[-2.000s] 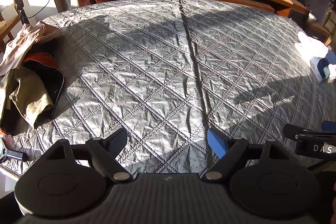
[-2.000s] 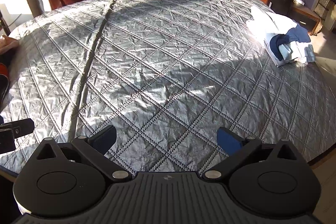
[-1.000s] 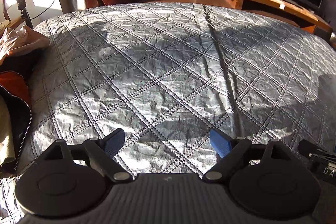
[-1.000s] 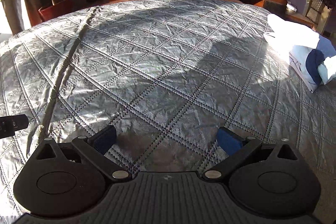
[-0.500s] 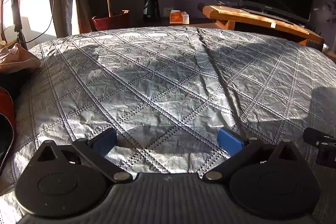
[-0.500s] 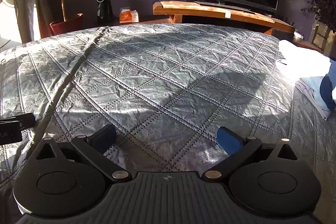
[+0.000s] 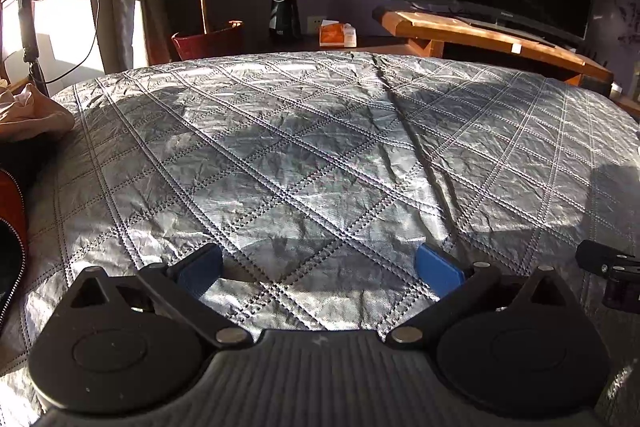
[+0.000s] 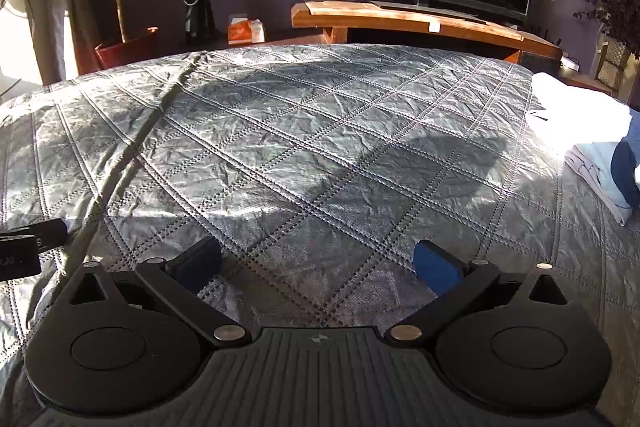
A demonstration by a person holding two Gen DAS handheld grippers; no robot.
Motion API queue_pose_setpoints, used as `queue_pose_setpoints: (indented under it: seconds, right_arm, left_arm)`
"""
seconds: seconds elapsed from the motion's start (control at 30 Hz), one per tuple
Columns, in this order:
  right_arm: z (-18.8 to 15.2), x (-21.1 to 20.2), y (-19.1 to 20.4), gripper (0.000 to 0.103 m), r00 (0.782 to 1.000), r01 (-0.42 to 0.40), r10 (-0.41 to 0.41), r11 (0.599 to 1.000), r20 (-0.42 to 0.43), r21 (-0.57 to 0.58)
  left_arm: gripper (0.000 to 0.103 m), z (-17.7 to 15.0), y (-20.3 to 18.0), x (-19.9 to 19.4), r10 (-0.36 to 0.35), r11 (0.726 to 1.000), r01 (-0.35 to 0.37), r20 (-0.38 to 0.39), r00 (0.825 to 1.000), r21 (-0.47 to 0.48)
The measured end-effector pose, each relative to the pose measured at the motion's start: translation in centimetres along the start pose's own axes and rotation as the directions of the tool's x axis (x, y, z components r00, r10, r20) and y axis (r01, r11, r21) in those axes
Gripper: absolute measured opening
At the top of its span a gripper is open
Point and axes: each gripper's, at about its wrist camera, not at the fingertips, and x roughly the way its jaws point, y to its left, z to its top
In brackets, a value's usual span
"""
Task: Fold clothes
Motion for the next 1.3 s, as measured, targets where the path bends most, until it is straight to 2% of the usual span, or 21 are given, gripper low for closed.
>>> queue_pose_setpoints:
  seconds: [1.3]
  right_arm:
    - [0.03, -0.04, 0.04, 0.103, 1.000, -0.002, 0.002, 1.000, 0.002, 0.000]
  left_arm:
    - [0.103, 0.13, -0.29, -0.06, 0.002, 1.000, -0.002, 0.008, 1.000, 0.001]
